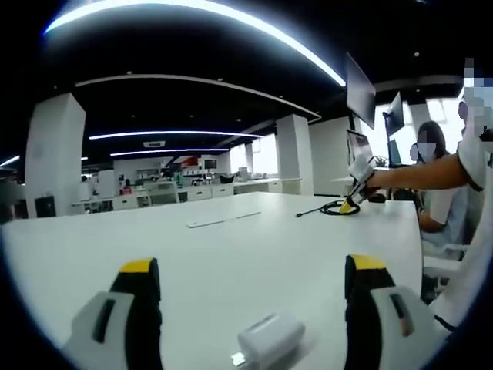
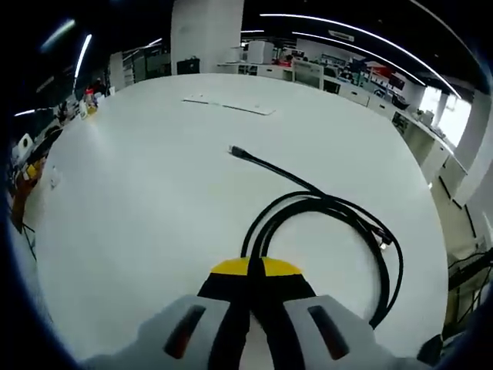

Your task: Plug the desk Type‑C cable into the charger adapter.

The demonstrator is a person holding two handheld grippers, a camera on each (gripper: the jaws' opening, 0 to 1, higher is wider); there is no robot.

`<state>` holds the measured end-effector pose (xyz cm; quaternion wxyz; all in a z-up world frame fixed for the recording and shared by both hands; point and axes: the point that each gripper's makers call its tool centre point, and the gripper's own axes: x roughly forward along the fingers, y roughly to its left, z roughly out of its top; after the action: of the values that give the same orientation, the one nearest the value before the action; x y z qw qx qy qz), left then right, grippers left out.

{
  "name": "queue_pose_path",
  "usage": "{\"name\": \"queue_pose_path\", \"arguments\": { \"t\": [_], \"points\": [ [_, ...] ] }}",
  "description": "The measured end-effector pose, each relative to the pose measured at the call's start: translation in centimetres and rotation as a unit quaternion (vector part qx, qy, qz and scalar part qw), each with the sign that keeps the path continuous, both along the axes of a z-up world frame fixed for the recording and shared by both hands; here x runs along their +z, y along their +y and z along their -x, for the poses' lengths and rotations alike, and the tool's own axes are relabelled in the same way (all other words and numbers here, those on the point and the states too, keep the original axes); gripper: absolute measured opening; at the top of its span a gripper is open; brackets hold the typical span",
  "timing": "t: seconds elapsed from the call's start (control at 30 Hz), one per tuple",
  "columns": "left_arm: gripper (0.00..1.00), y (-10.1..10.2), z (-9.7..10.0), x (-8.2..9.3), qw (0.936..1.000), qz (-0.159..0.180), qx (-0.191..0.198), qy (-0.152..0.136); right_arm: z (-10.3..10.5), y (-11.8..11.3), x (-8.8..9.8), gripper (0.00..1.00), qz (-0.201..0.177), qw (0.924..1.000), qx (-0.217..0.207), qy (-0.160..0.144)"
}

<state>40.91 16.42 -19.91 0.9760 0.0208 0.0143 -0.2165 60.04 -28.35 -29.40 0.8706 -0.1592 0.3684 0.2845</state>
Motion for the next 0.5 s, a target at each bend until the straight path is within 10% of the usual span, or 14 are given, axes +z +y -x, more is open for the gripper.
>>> {"name": "queue_pose_path", "arguments": {
  "t": [0.5],
  "points": [
    [1.00, -0.1, 0.1, 0.2, 1.0000, 0.008, -0.003, -0.005, 1.2, 0.3, 0.1, 0.01, -0.002, 0.9999, 0.000, 0.013]
  ]
}}
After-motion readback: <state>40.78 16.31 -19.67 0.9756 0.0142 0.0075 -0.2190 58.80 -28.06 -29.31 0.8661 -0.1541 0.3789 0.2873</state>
